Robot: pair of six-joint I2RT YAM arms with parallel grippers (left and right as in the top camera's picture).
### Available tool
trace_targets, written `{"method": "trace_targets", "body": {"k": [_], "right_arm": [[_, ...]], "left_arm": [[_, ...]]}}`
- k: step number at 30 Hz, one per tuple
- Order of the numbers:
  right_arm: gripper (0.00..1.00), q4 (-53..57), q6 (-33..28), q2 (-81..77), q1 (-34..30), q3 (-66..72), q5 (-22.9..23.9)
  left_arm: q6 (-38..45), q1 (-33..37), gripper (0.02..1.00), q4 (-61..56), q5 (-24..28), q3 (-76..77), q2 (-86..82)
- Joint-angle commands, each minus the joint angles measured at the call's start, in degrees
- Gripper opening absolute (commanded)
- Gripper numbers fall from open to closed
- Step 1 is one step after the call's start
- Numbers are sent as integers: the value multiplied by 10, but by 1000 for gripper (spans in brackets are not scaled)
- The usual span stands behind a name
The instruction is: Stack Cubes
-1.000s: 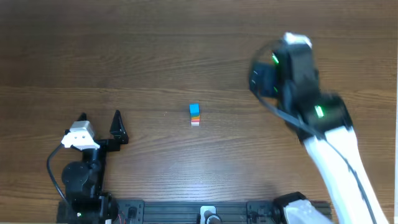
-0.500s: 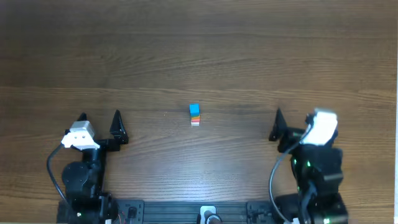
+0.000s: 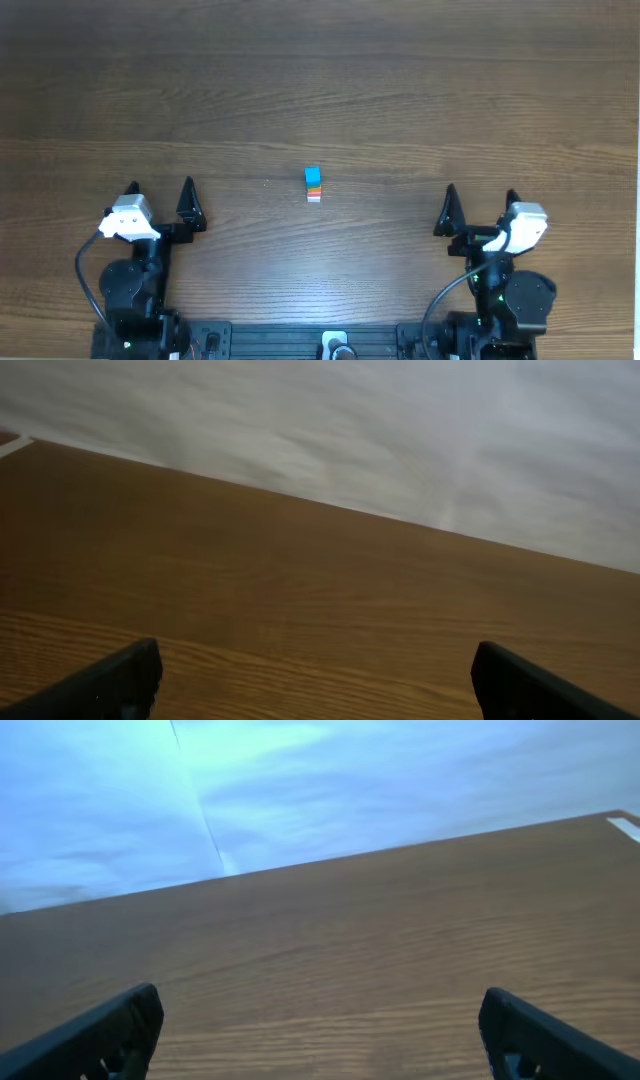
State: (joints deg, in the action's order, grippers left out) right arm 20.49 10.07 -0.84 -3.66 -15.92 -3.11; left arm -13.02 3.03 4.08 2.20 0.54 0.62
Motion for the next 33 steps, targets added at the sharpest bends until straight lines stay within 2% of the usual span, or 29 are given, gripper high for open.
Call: {"method": "trace_targets", "body": {"k": [1,10,14,19,33], "right_arm": [[991,-47,-25,5,-4,43,-16],[993,-133,-37,5,-1,125,-21],[991,-166,-48,5,29,157,-19],[993,-166,-76,4,49,157,-16],[991,-165,-76,4,48,157,-1]], "left_arm": [[6,3,1000,2,6,-2,-3],[6,3,998,2,6,-2,-3],[6,3,1000,2,6,-2,-3],[6,3,1000,2,6,-2,-3],[6,3,1000,2,6,-2,-3]]}}
